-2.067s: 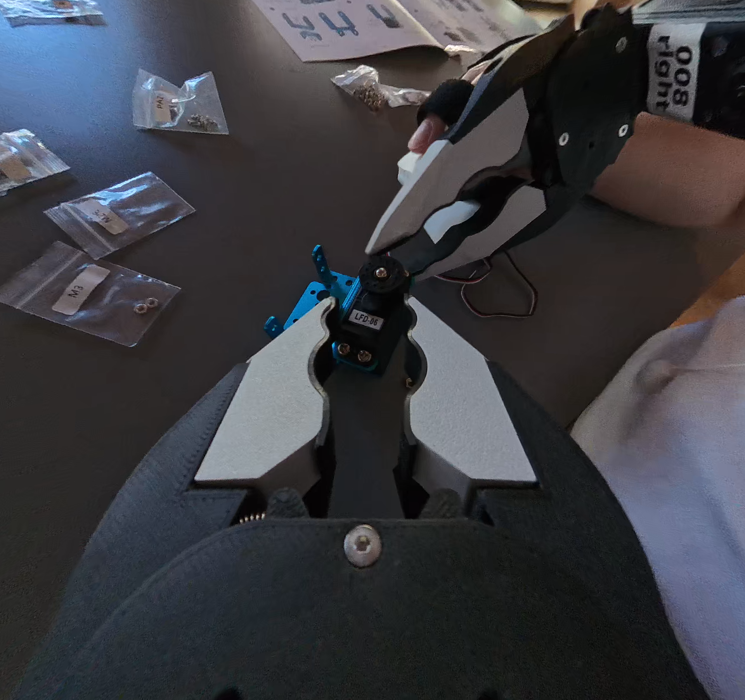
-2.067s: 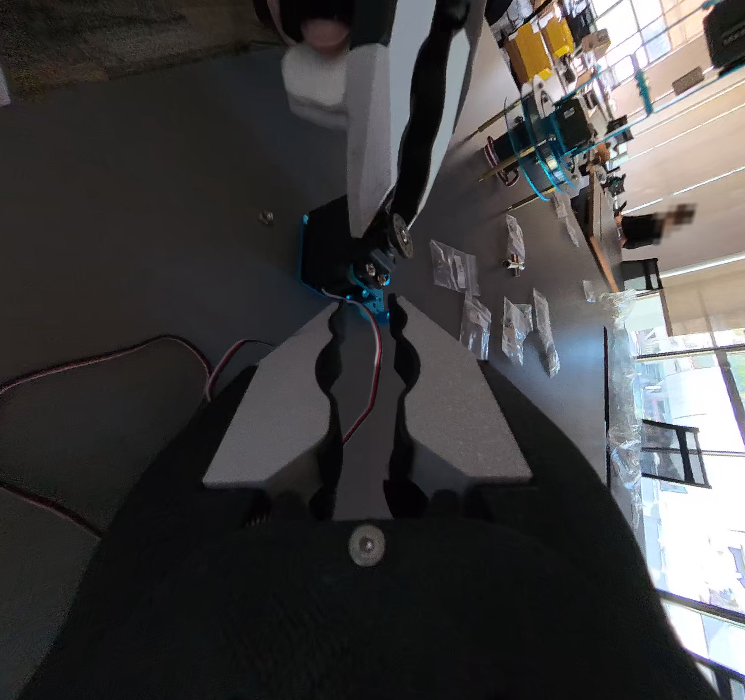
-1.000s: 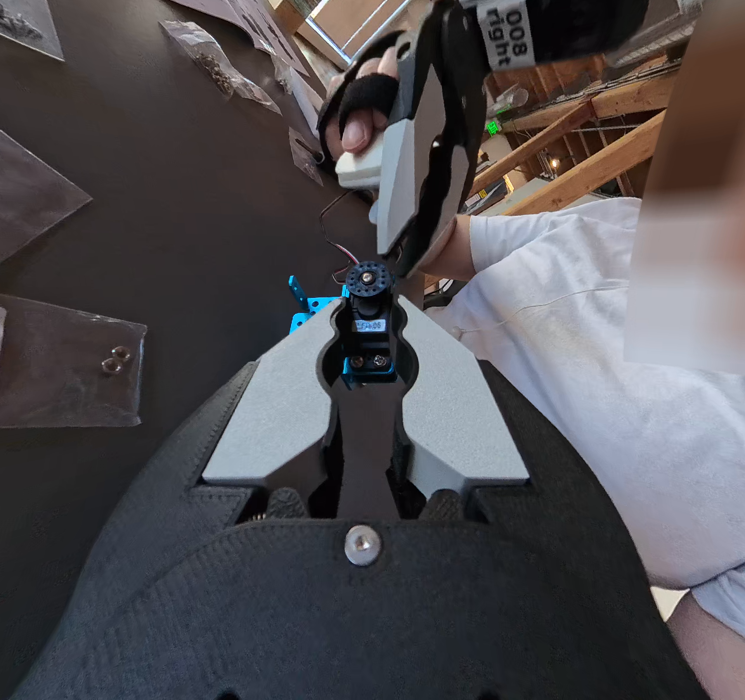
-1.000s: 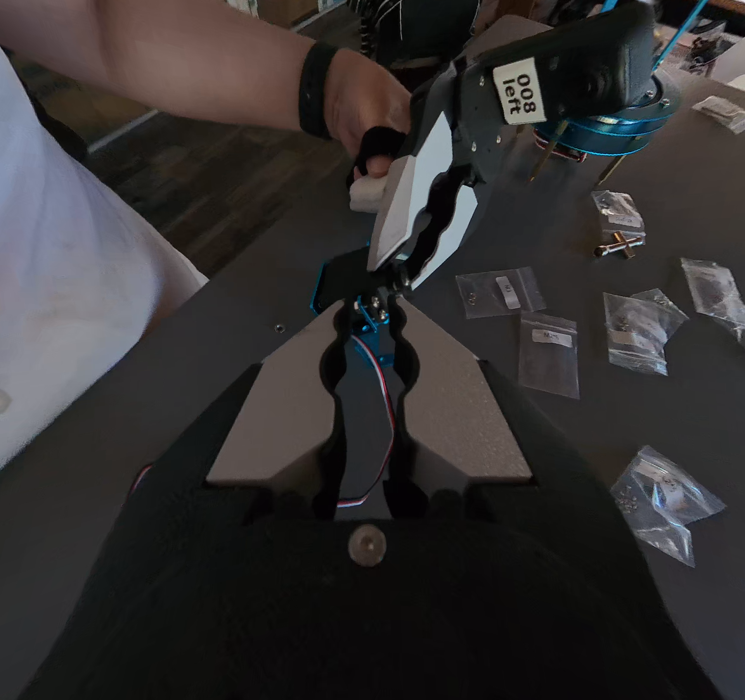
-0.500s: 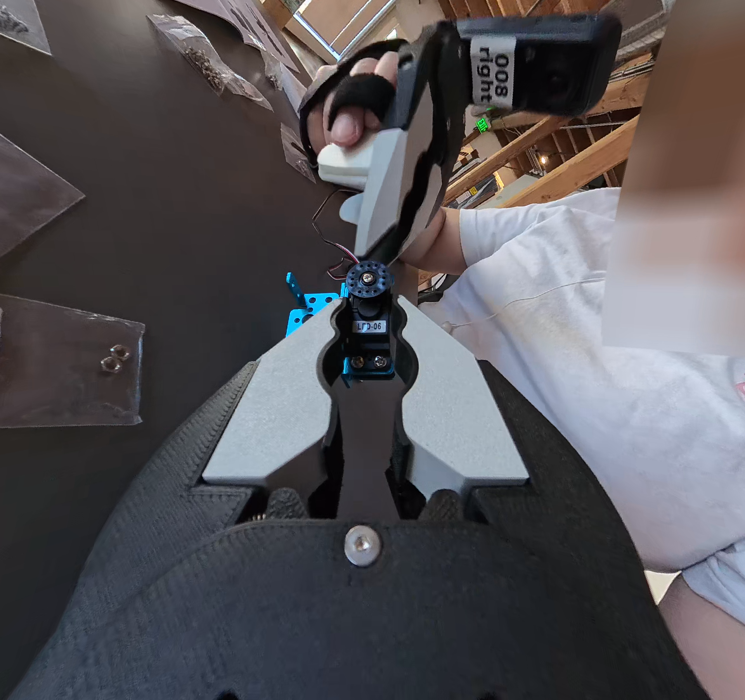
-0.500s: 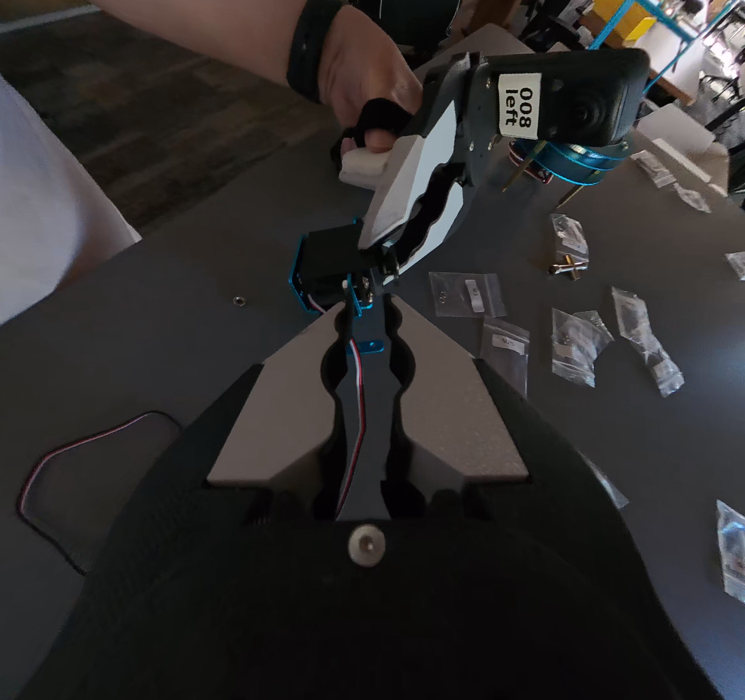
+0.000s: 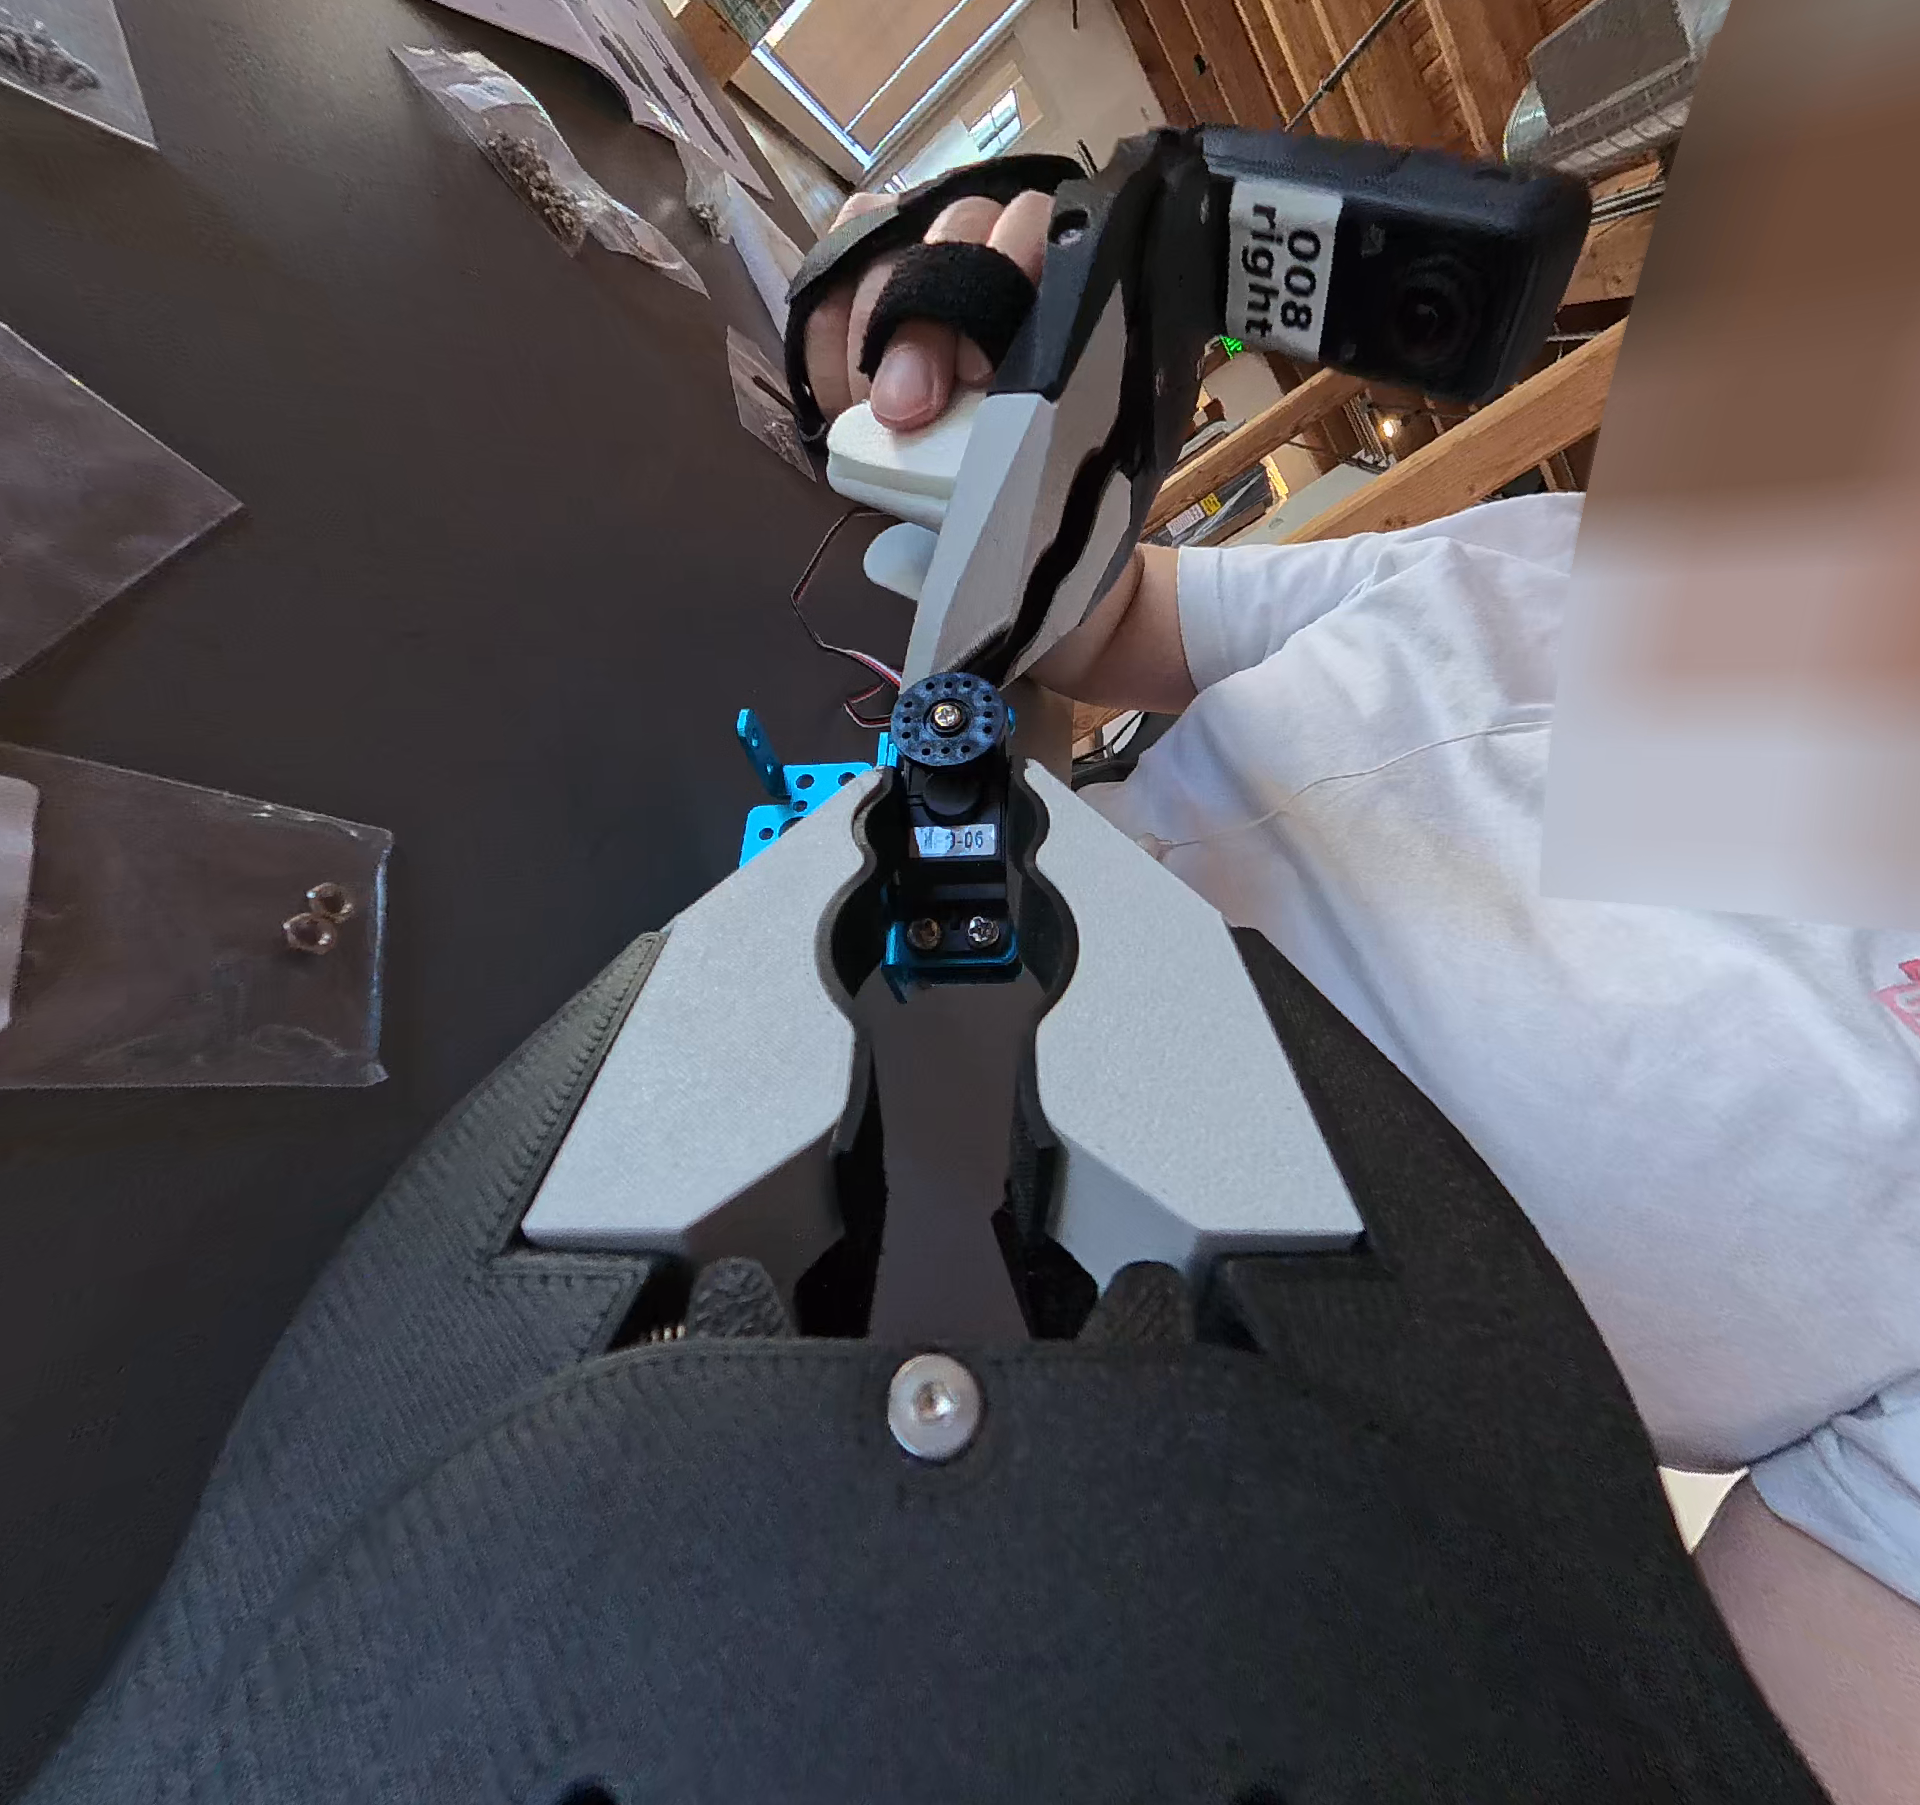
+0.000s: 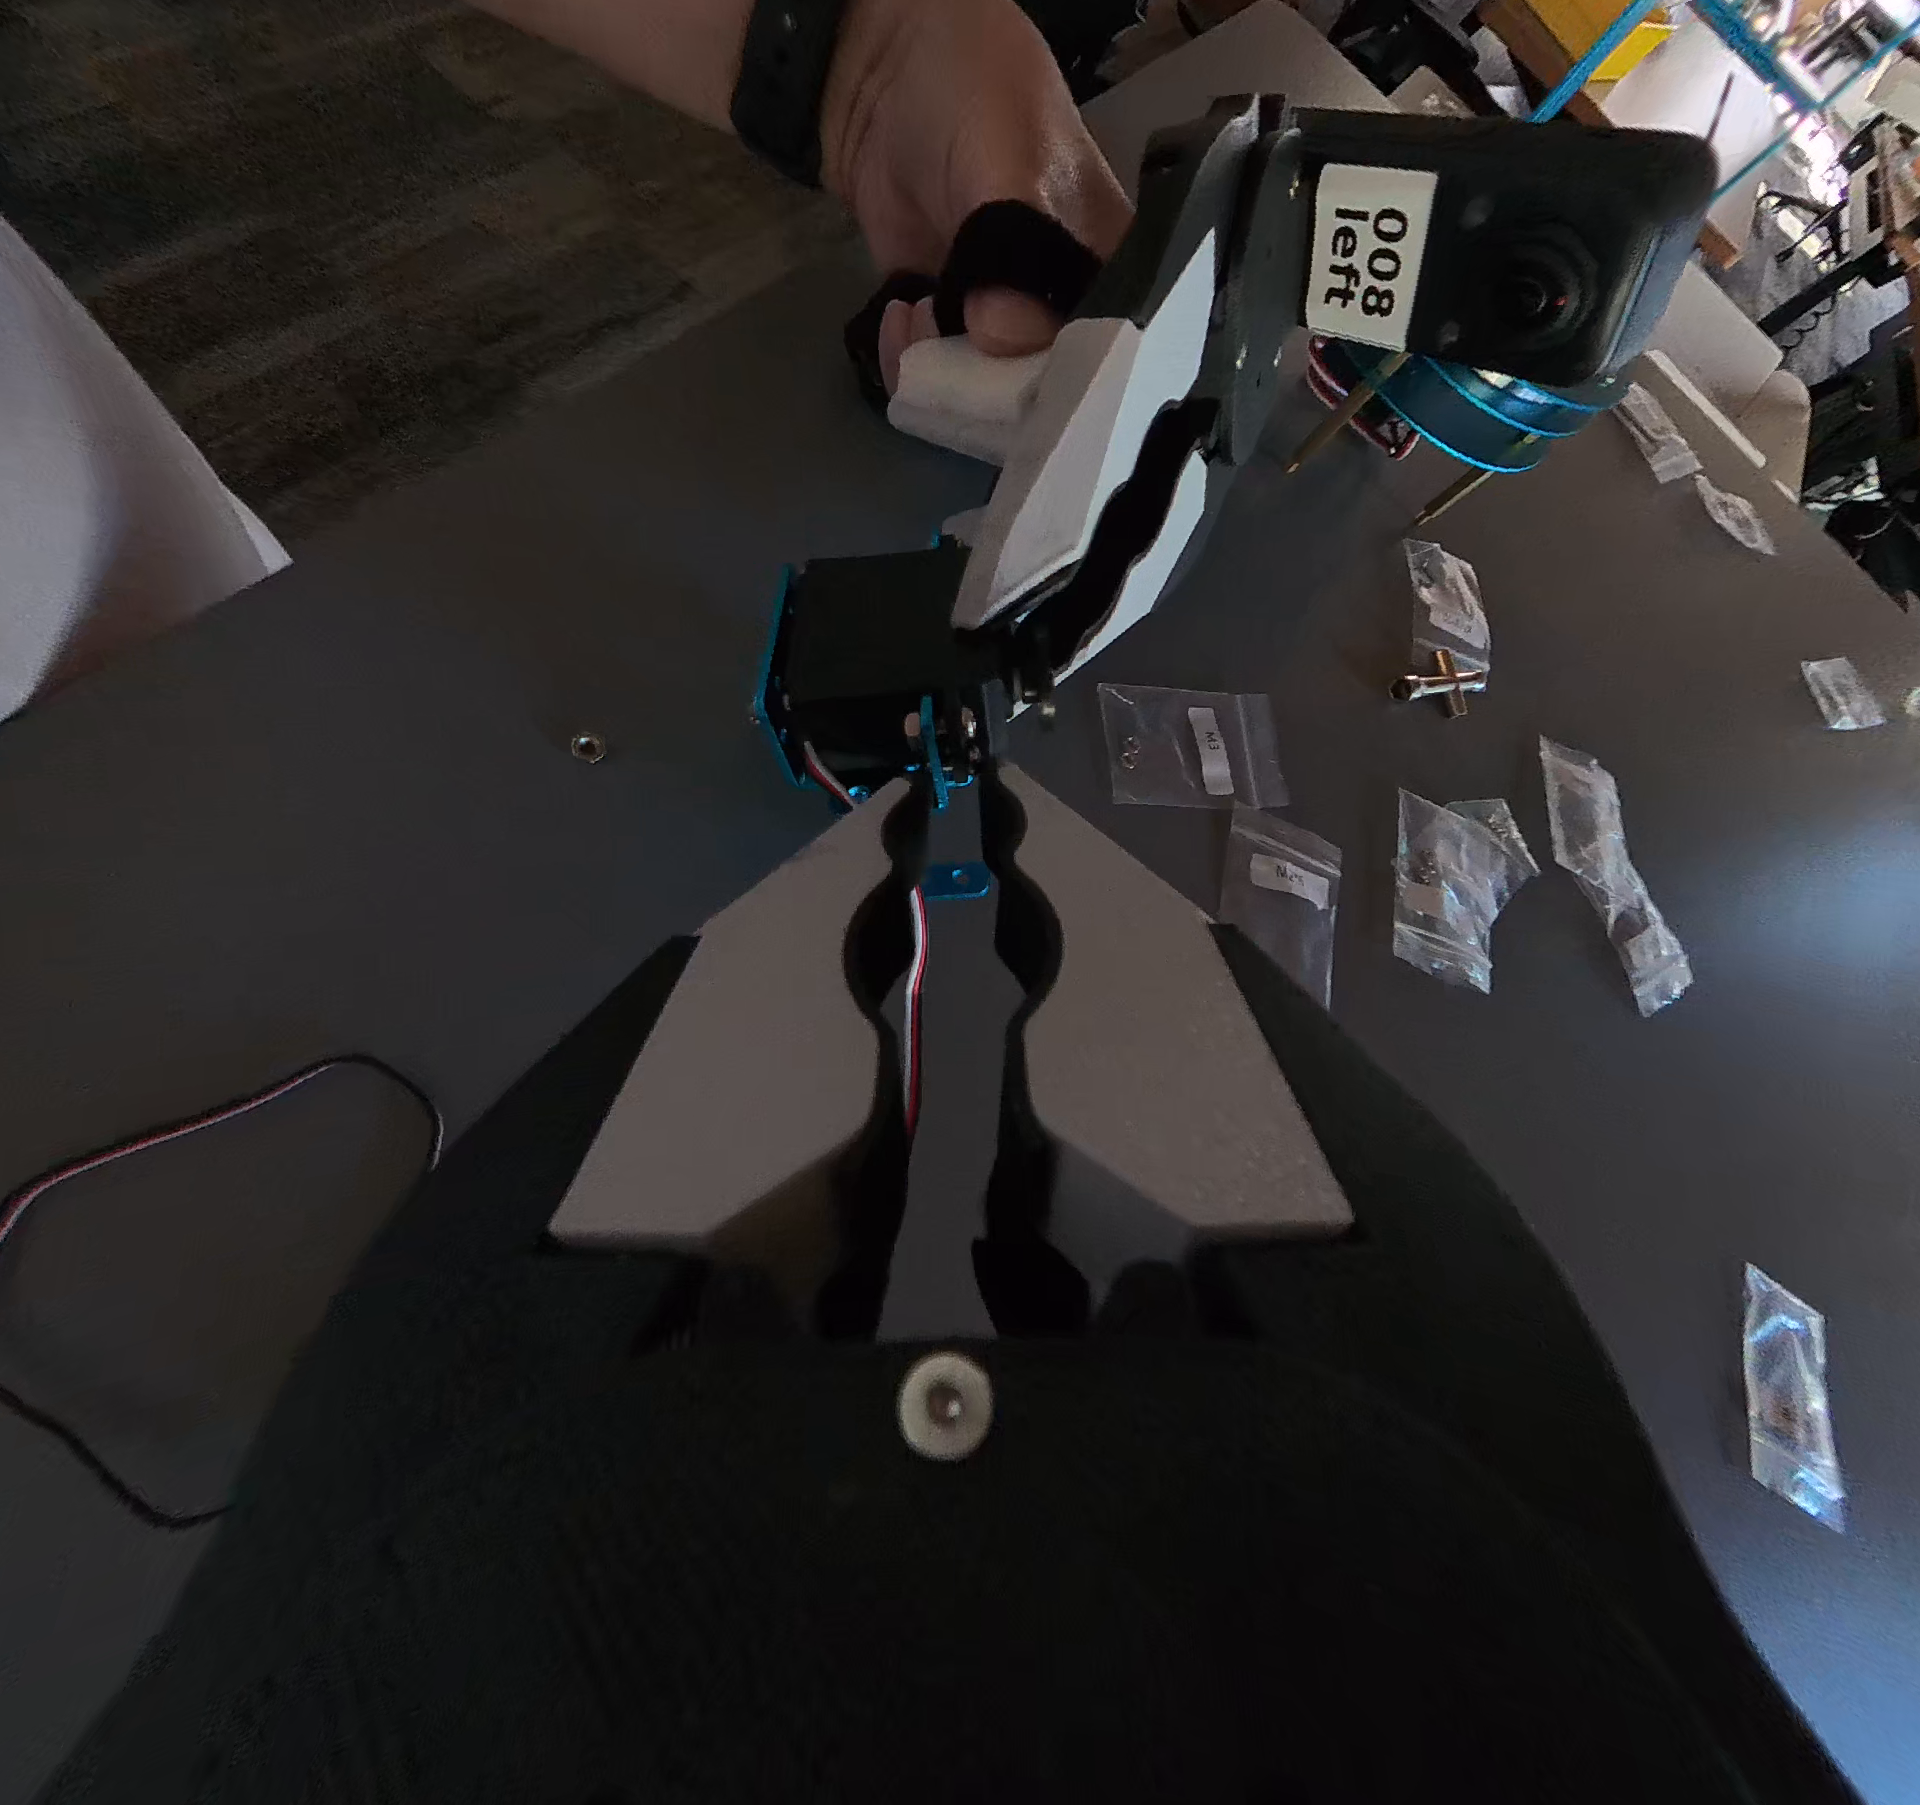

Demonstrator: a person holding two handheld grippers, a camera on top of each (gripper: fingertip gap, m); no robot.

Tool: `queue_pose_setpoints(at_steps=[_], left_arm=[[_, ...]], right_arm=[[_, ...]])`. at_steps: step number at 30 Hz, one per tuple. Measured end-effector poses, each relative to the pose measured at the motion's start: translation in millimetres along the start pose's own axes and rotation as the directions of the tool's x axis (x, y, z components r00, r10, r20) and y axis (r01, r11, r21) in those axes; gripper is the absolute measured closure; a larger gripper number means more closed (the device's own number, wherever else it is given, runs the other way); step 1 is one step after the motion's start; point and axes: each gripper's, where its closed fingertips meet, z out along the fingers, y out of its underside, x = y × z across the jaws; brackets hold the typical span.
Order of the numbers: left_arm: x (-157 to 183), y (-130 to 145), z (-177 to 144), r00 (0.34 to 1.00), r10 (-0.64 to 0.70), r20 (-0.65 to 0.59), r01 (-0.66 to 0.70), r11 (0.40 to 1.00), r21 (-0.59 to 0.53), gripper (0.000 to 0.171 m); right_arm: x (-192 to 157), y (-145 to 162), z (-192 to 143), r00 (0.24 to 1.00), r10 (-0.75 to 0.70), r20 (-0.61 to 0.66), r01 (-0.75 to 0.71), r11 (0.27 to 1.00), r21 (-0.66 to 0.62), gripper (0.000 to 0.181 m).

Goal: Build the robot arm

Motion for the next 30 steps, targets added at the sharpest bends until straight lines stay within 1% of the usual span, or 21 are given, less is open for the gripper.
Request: queue_pose_setpoints(at_steps=[2, 9, 17, 21, 26, 28, 30], left_arm=[[0, 0, 0, 1.000, 0.007, 0.007, -0.007, 1.000, 0.004, 0.152], [-1, -1, -1, 1.000, 0.012, 0.004, -0.012, 1.000, 0.000, 0.152], [-3, -3, -1, 1.000, -0.014, -0.009, 0.014, 1.000, 0.005, 0.153], [-4, -5, -3, 0.999, -0.029, -0.018, 0.029, 1.000, 0.002, 0.153], [-5, -8, -3, 0.999, -0.033, -0.011, 0.033, 0.999, 0.021, 0.152], [-3, -11, -8, 0.999, -0.037, -0.001, 0.037, 0.997, 0.061, 0.140], [0, -9, -15, 1.000, -0.013, 0.016, 0.011, 0.996, 0.090, 0.138]], right_arm=[[-1, 0, 1, 0.999, -0.031, -0.016, 0.031, 1.000, -0.008, 0.172], [-3, 0, 2, 0.997, -0.063, -0.053, 0.062, 0.998, -0.010, 0.173], [-2, 0, 2, 0.999, -0.023, -0.049, 0.024, 0.999, 0.026, 0.173], [-1, 2, 1, 0.999, 0.031, -0.018, -0.030, 0.998, 0.056, 0.173], [1, 9, 0, 0.995, 0.100, -0.007, -0.099, 0.991, 0.088, 0.174], [-2, 15, 0, 0.995, 0.105, -0.001, -0.104, 0.992, 0.074, 0.178], [-4, 20, 3, 0.992, 0.122, 0.009, -0.123, 0.991, 0.054, 0.181]])
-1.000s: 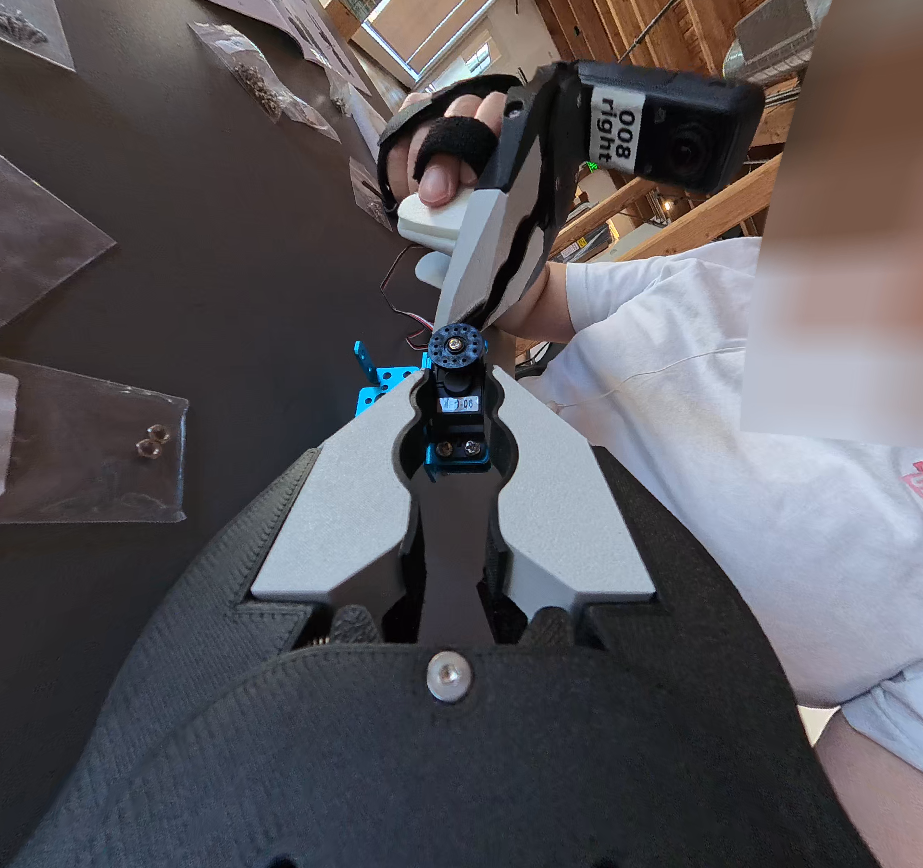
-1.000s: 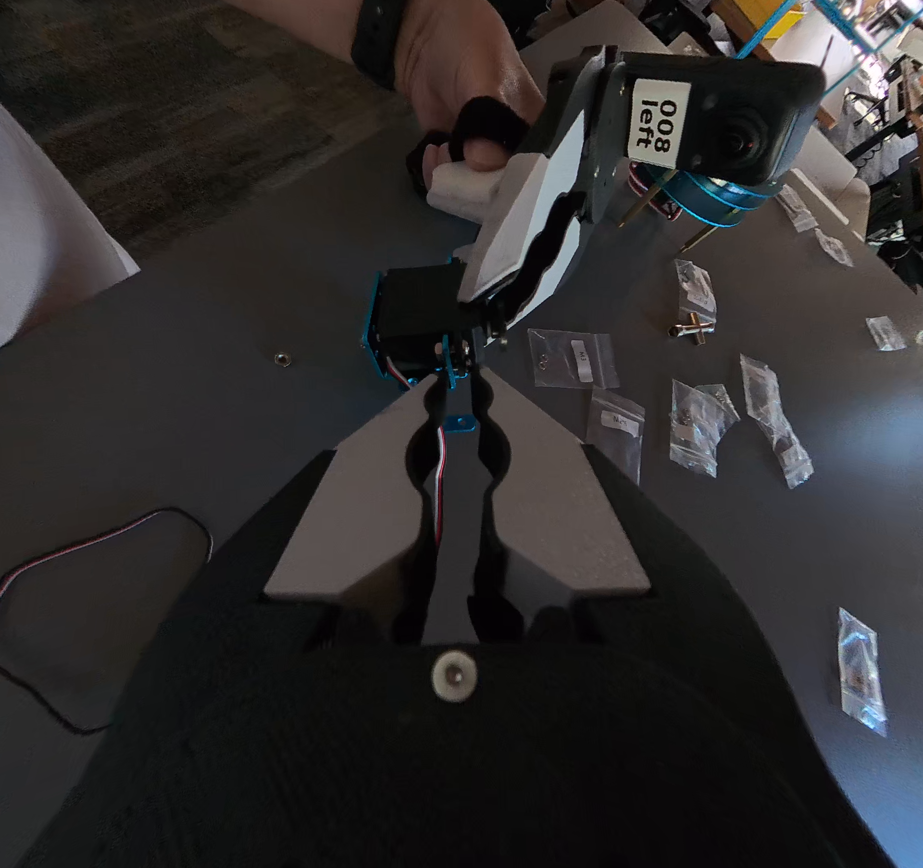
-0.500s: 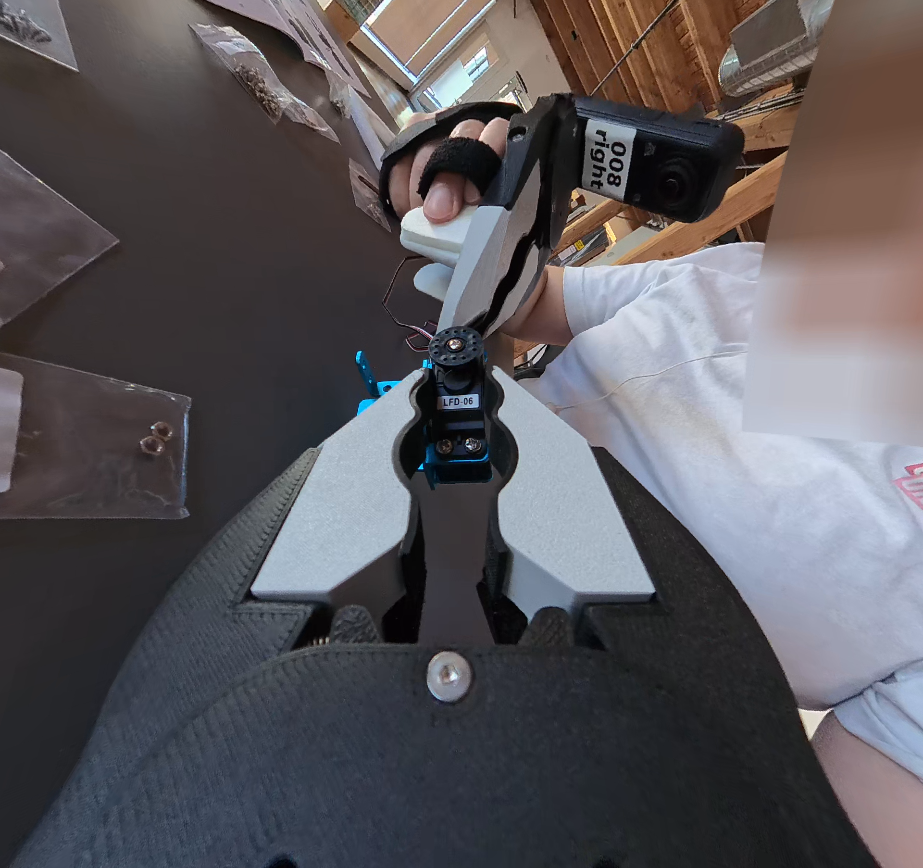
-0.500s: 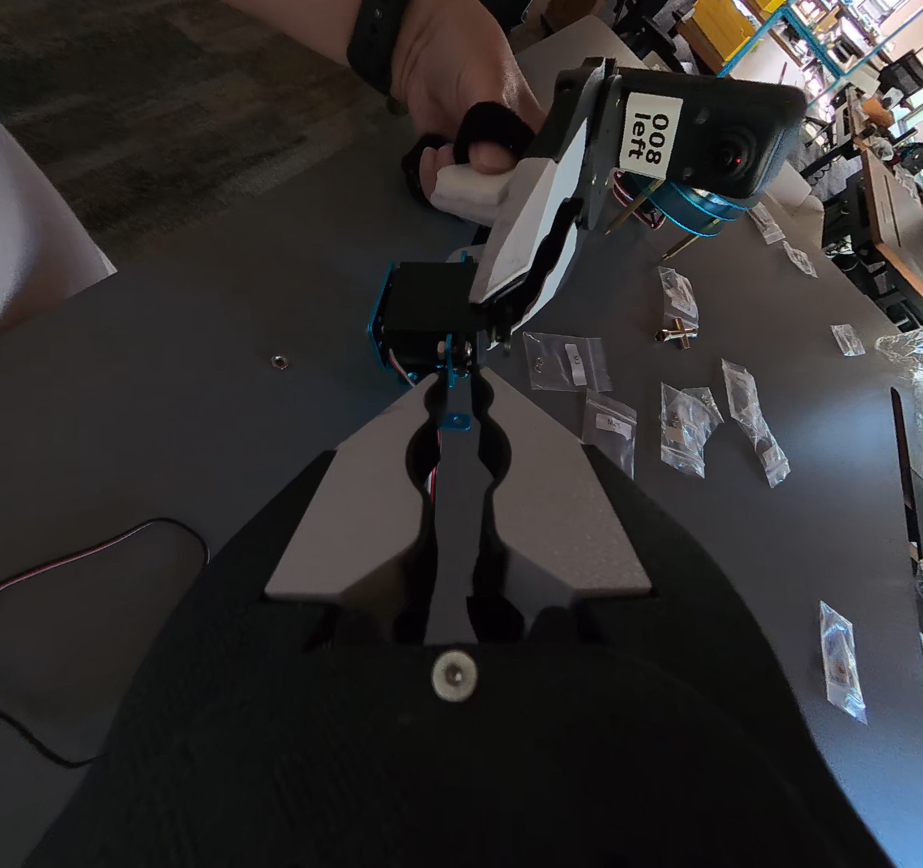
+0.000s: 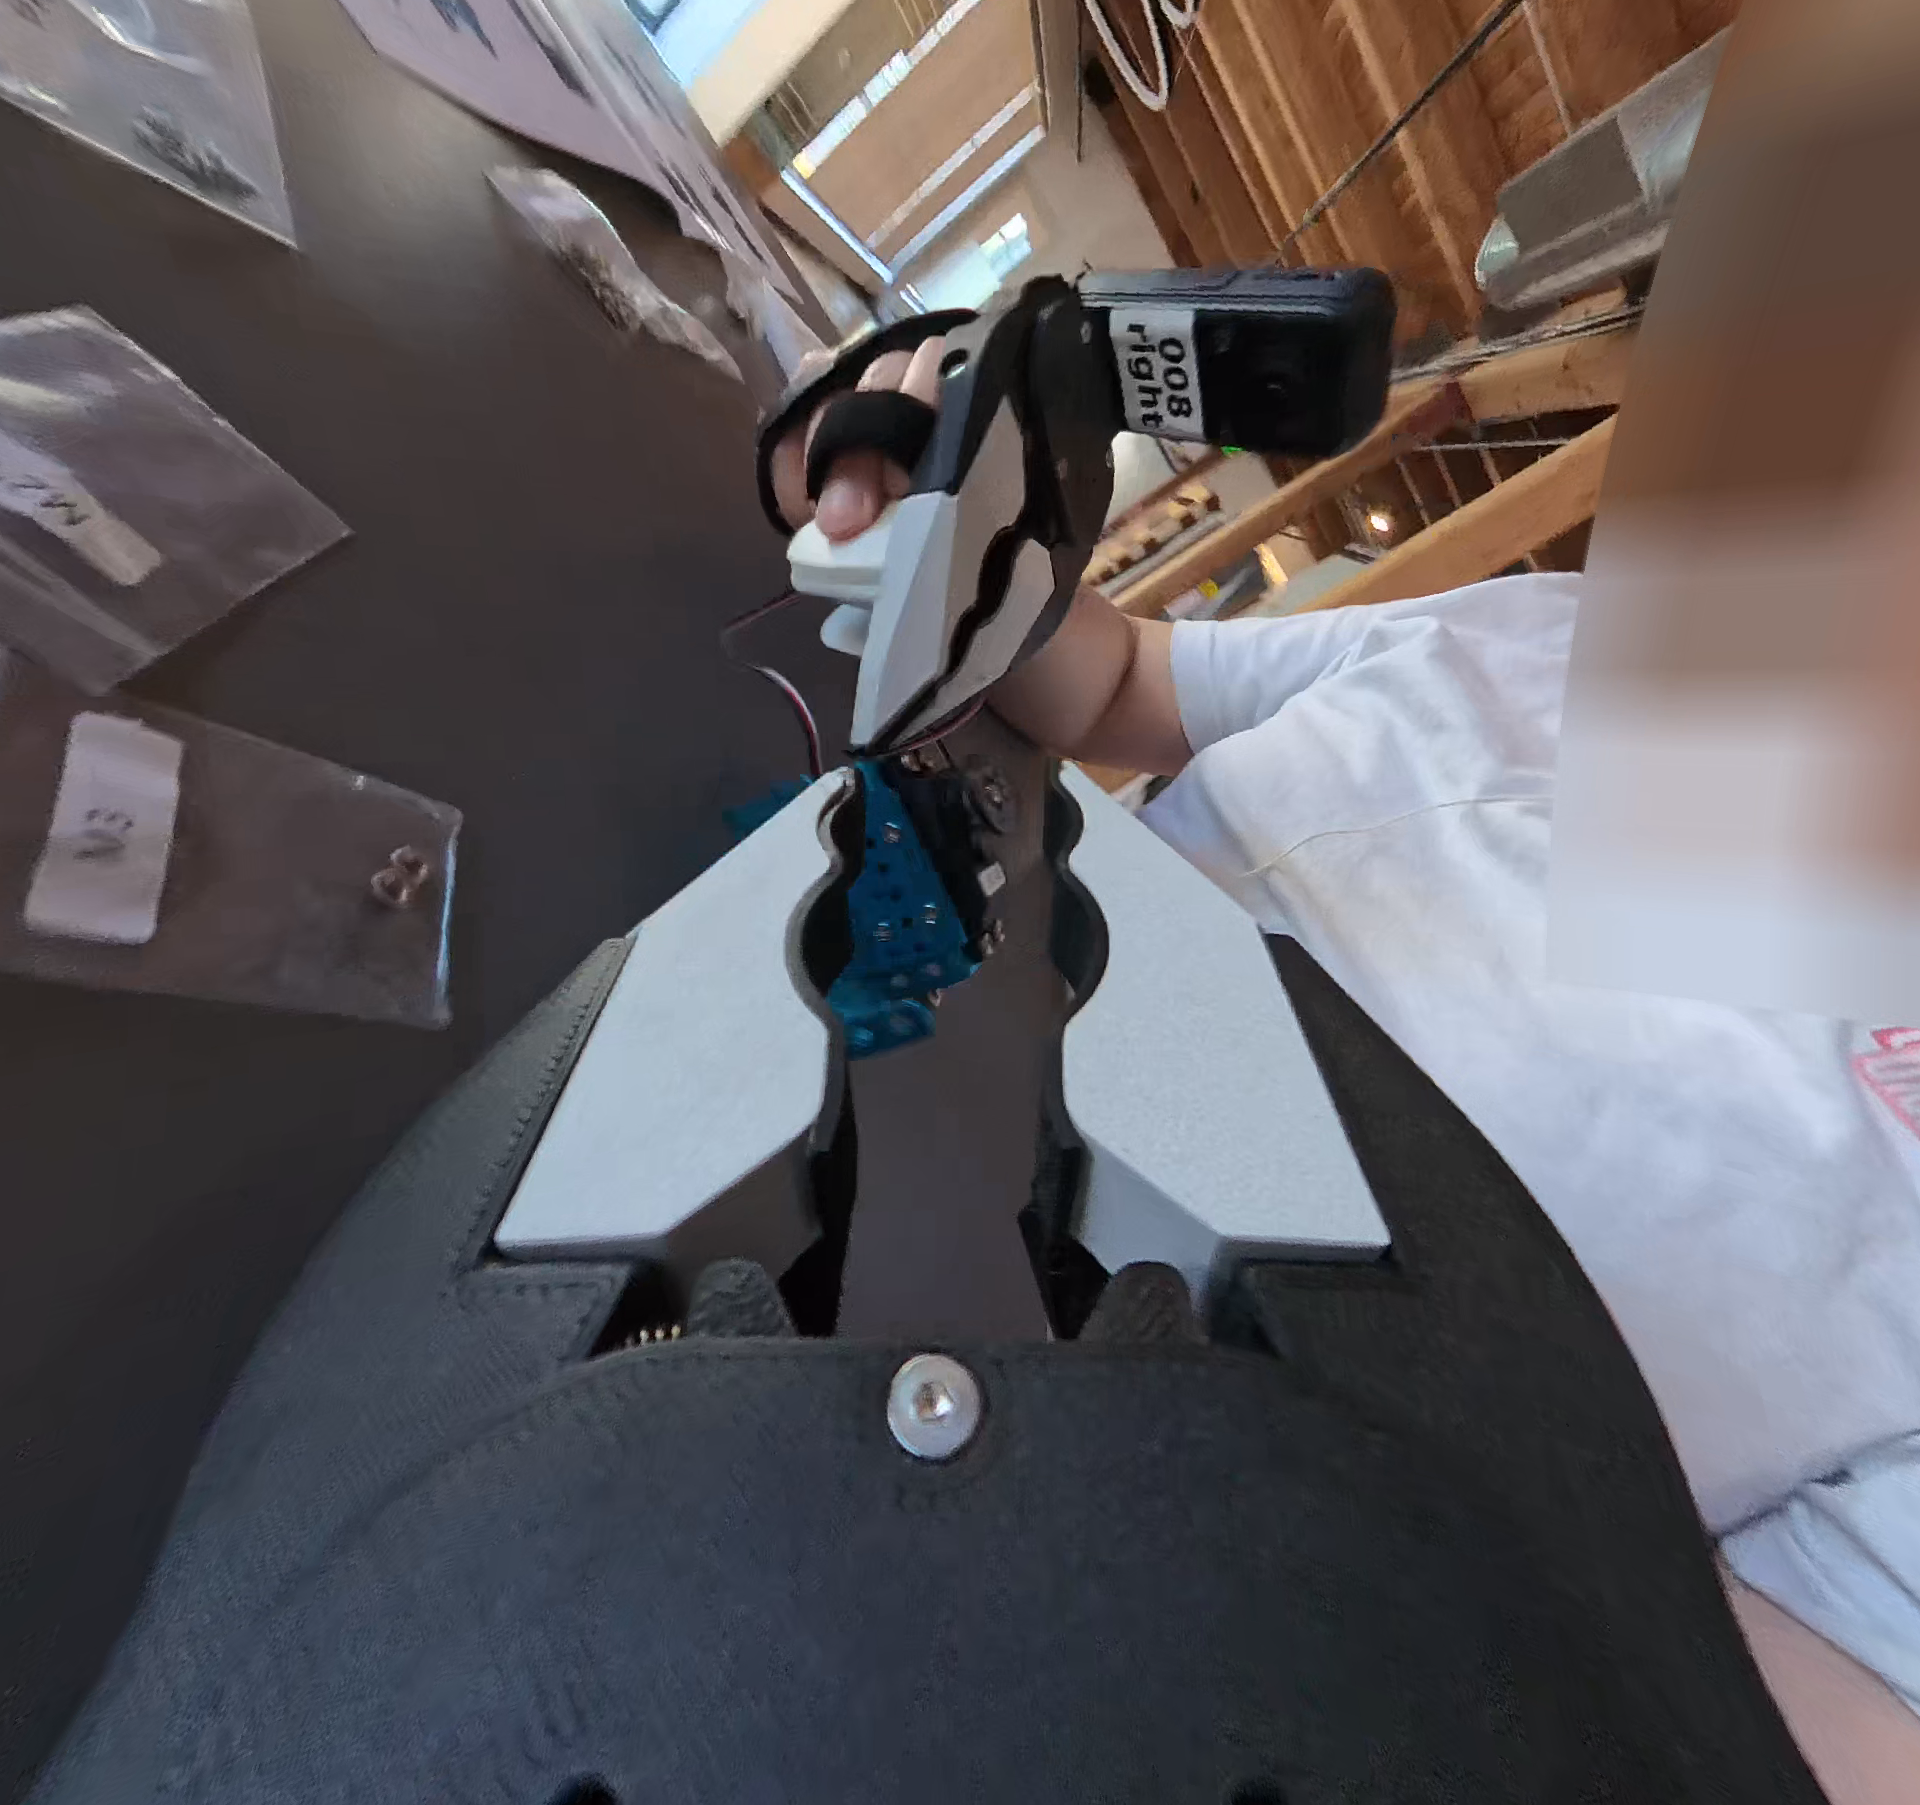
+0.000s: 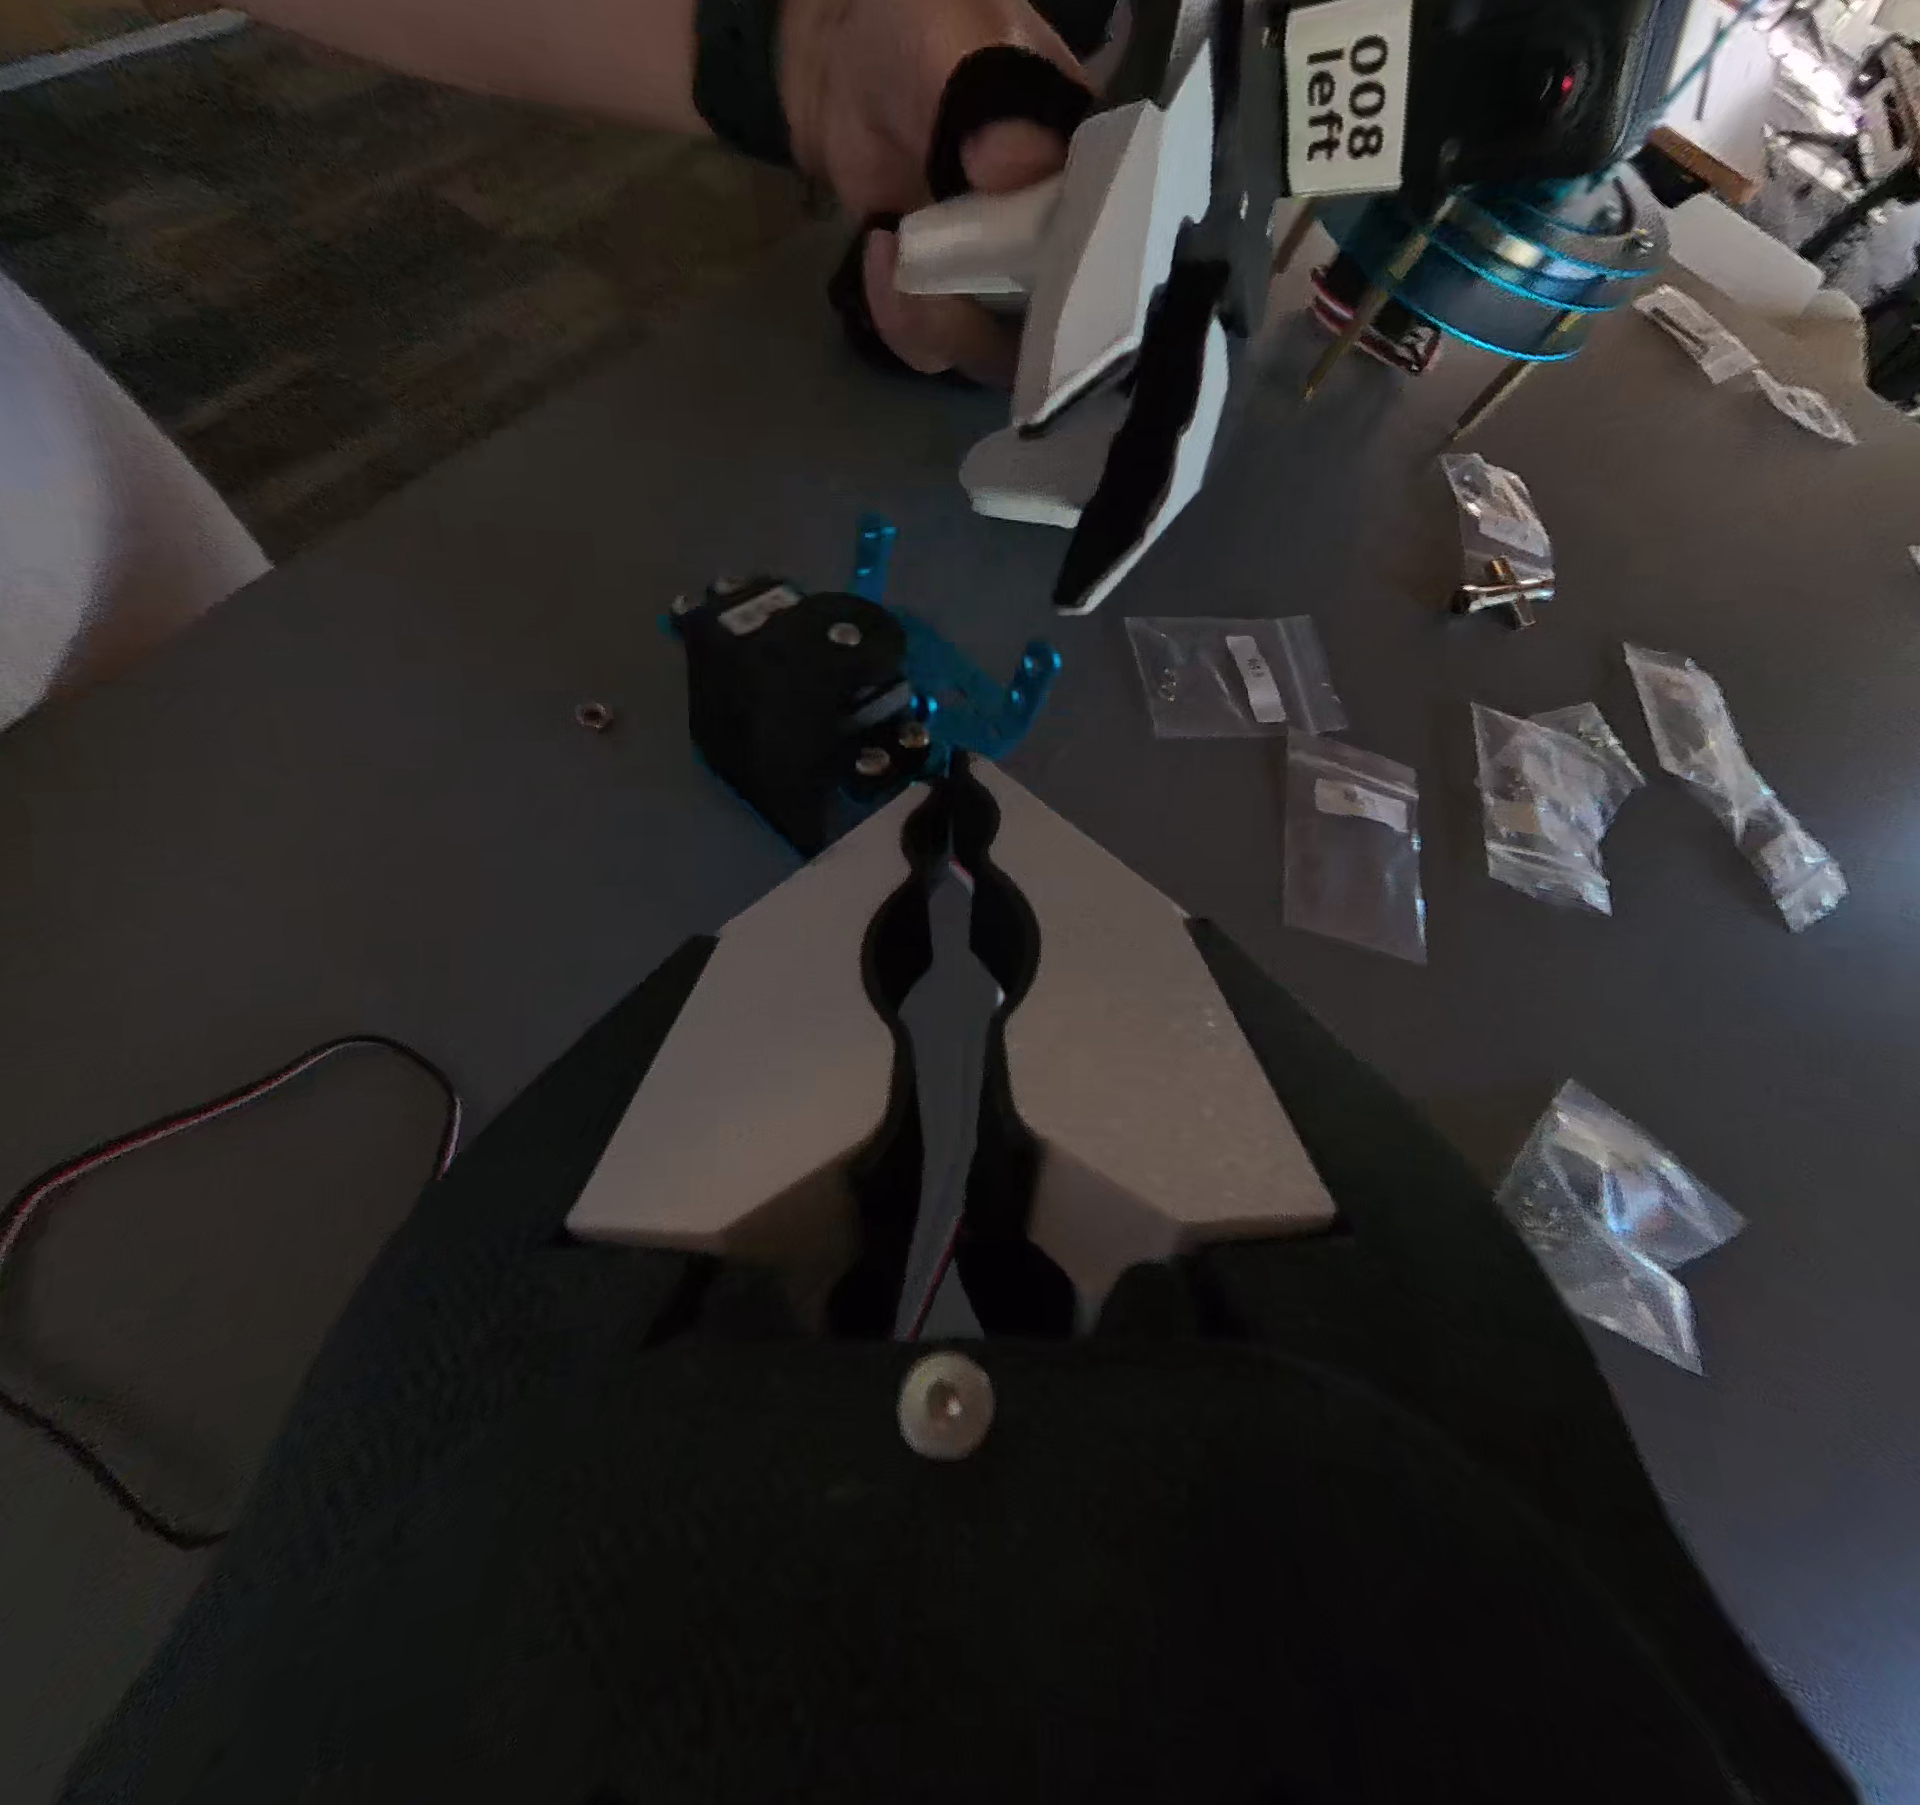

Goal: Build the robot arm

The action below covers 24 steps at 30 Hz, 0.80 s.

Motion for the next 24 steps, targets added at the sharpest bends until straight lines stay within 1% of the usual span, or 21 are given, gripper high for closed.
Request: queue_pose_setpoints(at_steps=[2, 4, 6, 8, 10, 11, 12, 14, 15, 17, 18, 19, 21, 23, 24], left_arm=[[-1, 5, -5, 0.998, 0.032, 0.049, -0.032, 0.999, 0.010, 0.139], [1, 11, -7, 0.993, 0.070, 0.099, -0.072, 0.997, 0.011, 0.140], [-2, 15, -9, 0.976, 0.109, 0.188, -0.115, 0.993, 0.018, 0.141], [1, 13, -14, 0.949, 0.162, 0.270, -0.184, 0.981, 0.056, 0.141], [7, 14, -18, 0.899, 0.237, 0.369, -0.279, 0.958, 0.066, 0.141], [11, 17, -18, 0.863, 0.281, 0.419, -0.326, 0.945, 0.038, 0.140], [16, 23, -16, 0.825, 0.330, 0.459, -0.370, 0.929, -0.004, 0.139], [18, 37, -12, 0.727, 0.419, 0.545, -0.434, 0.894, -0.109, 0.138], [17, 45, -8, 0.684, 0.452, 0.573, -0.450, 0.879, -0.156, 0.137], [14, 56, 0, 0.617, 0.476, 0.627, -0.451, 0.866, -0.214, 0.136], [11, 61, 6, 0.599, 0.477, 0.644, -0.444, 0.866, -0.228, 0.133], [10, 65, 11, 0.597, 0.474, 0.647, -0.434, 0.869, -0.237, 0.131], [0, 67, 16, 0.574, 0.458, 0.679, -0.412, 0.878, -0.244, 0.132], [-7, 68, 20, 0.563, 0.455, 0.690, -0.409, 0.879, -0.246, 0.140], [-10, 65, 19, 0.546, 0.455, 0.704, -0.418, 0.876, -0.243, 0.145]], right_arm=[[-2, -2, 3, 0.999, 0.034, 0.020, -0.034, 0.999, 0.011, 0.181], [-2, -1, 5, 0.999, 0.037, 0.023, -0.037, 0.999, 0.000, 0.181], [-3, 3, 7, 0.999, 0.028, 0.025, -0.028, 0.999, -0.018, 0.181], [-4, 8, 8, 0.999, 0.024, 0.026, -0.023, 0.999, -0.035, 0.181], [-3, 11, 8, 1.000, 0.016, 0.021, -0.015, 0.999, -0.043, 0.181], [-3, 11, 7, 1.000, 0.016, 0.021, -0.015, 0.999, -0.043, 0.181], [-3, 11, 6, 1.000, 0.019, 0.023, -0.018, 0.999, -0.041, 0.181], [-3, 11, 4, 0.999, 0.021, 0.029, -0.020, 0.999, -0.033, 0.180], [-3, 11, 4, 0.999, 0.023, 0.034, -0.022, 0.999, -0.033, 0.178], [-2, 13, 3, 0.999, 0.030, 0.036, -0.028, 0.999, -0.040, 0.172], [-3, 13, 3, 0.999, 0.032, 0.043, -0.030, 0.999, -0.038, 0.169], [-4, 13, 3, 0.998, 0.035, 0.050, -0.033, 0.999, -0.035, 0.168], [-6, 11, 2, 0.997, 0.041, 0.066, -0.040, 0.999, -0.027, 0.162], [-9, 7, 3, 0.997, 0.035, 0.070, -0.033, 0.999, -0.022, 0.158], [-8, 8, 4, 0.998, 0.021, 0.061, -0.019, 0.999, -0.032, 0.159]])
